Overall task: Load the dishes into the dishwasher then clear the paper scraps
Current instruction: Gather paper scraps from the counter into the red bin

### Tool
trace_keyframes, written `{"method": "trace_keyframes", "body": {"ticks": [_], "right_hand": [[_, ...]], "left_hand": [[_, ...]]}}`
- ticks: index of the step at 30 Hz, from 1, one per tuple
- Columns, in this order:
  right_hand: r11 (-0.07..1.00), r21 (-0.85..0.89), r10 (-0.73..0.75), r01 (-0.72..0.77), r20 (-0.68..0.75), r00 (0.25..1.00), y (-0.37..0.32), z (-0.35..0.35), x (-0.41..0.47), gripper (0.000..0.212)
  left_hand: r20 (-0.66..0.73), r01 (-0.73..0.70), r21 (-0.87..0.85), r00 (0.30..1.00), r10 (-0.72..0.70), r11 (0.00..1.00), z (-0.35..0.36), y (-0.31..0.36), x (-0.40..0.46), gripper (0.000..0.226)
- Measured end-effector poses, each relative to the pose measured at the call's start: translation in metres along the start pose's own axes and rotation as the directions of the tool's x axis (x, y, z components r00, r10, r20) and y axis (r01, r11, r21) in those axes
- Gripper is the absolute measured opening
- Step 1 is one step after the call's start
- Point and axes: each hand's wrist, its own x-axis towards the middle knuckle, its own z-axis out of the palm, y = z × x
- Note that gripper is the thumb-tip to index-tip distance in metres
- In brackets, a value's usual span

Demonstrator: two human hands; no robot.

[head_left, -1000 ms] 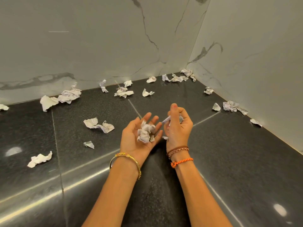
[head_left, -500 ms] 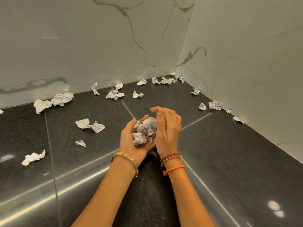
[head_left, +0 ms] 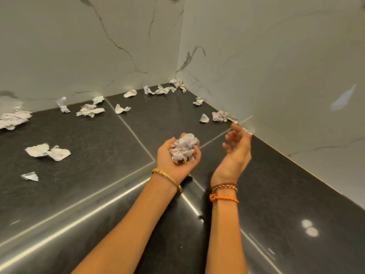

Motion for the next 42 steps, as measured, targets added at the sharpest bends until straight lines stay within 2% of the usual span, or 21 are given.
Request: {"method": "trace_keyframes", "body": {"ticks": [3, 4, 6, 9, 13, 15, 18, 19, 20, 21, 22, 23, 24, 25, 29, 33, 35, 36, 39, 40, 42], "right_hand": [[0.984, -0.138, 0.111, -0.113, -0.025, 0.994, 0.012, -0.025, 0.032, 0.023], [0.975, -0.191, 0.110, -0.111, -0.018, 0.994, 0.017, -0.029, 0.044, 0.018], [0.908, -0.419, 0.011, 0.005, 0.035, 0.999, 0.028, -0.032, 0.069, 0.010], [0.622, -0.763, -0.079, 0.176, 0.162, 0.984, 0.038, -0.030, 0.104, 0.030], [0.285, -0.933, 0.025, 0.218, 0.234, 0.972, 0.053, -0.013, 0.133, 0.038], [0.228, -0.947, 0.024, 0.228, 0.240, 0.971, 0.056, -0.003, 0.134, 0.030], [0.285, -0.924, -0.062, 0.257, 0.250, 0.966, 0.057, 0.004, 0.131, 0.027], [0.379, -0.885, -0.121, 0.271, 0.243, 0.963, 0.058, 0.006, 0.128, 0.025], [0.541, -0.799, -0.150, 0.262, 0.214, 0.965, 0.060, 0.009, 0.127, 0.023], [0.761, -0.618, -0.105, 0.196, 0.181, 0.978, 0.059, 0.014, 0.123, 0.019], [0.933, -0.352, -0.008, 0.076, 0.189, 0.982, 0.055, 0.019, 0.116, 0.017], [0.994, -0.098, 0.075, -0.051, 0.251, 0.965, 0.054, 0.024, 0.110, 0.020], [0.991, 0.059, 0.097, -0.123, 0.328, 0.940, 0.051, 0.027, 0.104, 0.024], [0.985, 0.108, 0.079, -0.132, 0.398, 0.914, 0.050, 0.030, 0.099, 0.027], [0.999, 0.025, 0.005, -0.026, 0.616, 0.788, 0.049, 0.036, 0.084, 0.032], [0.992, -0.105, 0.016, 0.074, 0.674, 0.738, 0.055, 0.038, 0.076, 0.029], [0.991, -0.106, 0.008, 0.080, 0.646, 0.764, 0.055, 0.040, 0.073, 0.027], [0.997, -0.079, 0.027, 0.025, 0.599, 0.800, 0.054, 0.041, 0.073, 0.024], [0.994, 0.020, 0.093, -0.108, 0.368, 0.925, 0.048, 0.039, 0.086, 0.013], [0.996, -0.016, 0.091, -0.090, 0.310, 0.946, 0.047, 0.034, 0.094, 0.017], [0.974, -0.223, 0.017, 0.041, 0.253, 0.967, 0.049, 0.023, 0.107, 0.026]], "left_hand": [[-0.005, 0.000, -0.035, 1.000, 0.000, 0.999, 0.012, -0.001, 0.026, 0.028], [0.008, -0.002, -0.052, 1.000, 0.002, 0.999, 0.014, 0.000, 0.034, 0.028], [0.035, 0.001, -0.079, 0.999, 0.002, 0.997, 0.018, 0.002, 0.048, 0.029], [0.078, 0.019, -0.065, 0.997, -0.014, 0.998, 0.022, 0.004, 0.060, 0.030], [0.076, -0.019, -0.016, 0.997, 0.021, 1.000, 0.020, 0.006, 0.070, 0.032], [0.078, -0.043, -0.022, 0.996, 0.044, 0.999, 0.019, 0.008, 0.072, 0.031], [0.071, -0.067, -0.022, 0.995, 0.069, 0.997, 0.020, 0.009, 0.072, 0.029], [0.071, -0.077, -0.019, 0.994, 0.078, 0.997, 0.021, 0.008, 0.072, 0.029], [0.076, -0.085, -0.016, 0.993, 0.086, 0.996, 0.021, 0.008, 0.072, 0.029], [0.083, -0.091, -0.007, 0.992, 0.091, 0.996, 0.021, 0.007, 0.073, 0.029], [0.088, -0.097, 0.009, 0.992, 0.096, 0.995, 0.020, 0.008, 0.073, 0.030], [0.090, -0.106, 0.025, 0.991, 0.103, 0.994, 0.020, 0.008, 0.073, 0.030], [0.095, -0.117, 0.032, 0.989, 0.113, 0.993, 0.019, 0.009, 0.073, 0.031], [0.101, -0.131, 0.028, 0.987, 0.127, 0.991, 0.019, 0.010, 0.074, 0.031], [0.120, -0.149, 0.008, 0.982, 0.147, 0.989, 0.014, 0.012, 0.077, 0.031], [0.115, -0.119, 0.057, 0.987, 0.112, 0.991, 0.013, 0.013, 0.076, 0.030], [0.127, -0.120, 0.042, 0.985, 0.114, 0.992, 0.014, 0.014, 0.076, 0.030], [0.130, -0.120, 0.040, 0.985, 0.114, 0.992, 0.014, 0.013, 0.075, 0.030], [0.114, -0.110, 0.032, 0.988, 0.106, 0.993, 0.016, 0.014, 0.072, 0.029], [0.110, -0.105, 0.021, 0.989, 0.103, 0.994, 0.017, 0.014, 0.071, 0.029], [0.109, -0.101, 0.018, 0.989, 0.099, 0.995, 0.018, 0.015, 0.070, 0.028]]}}
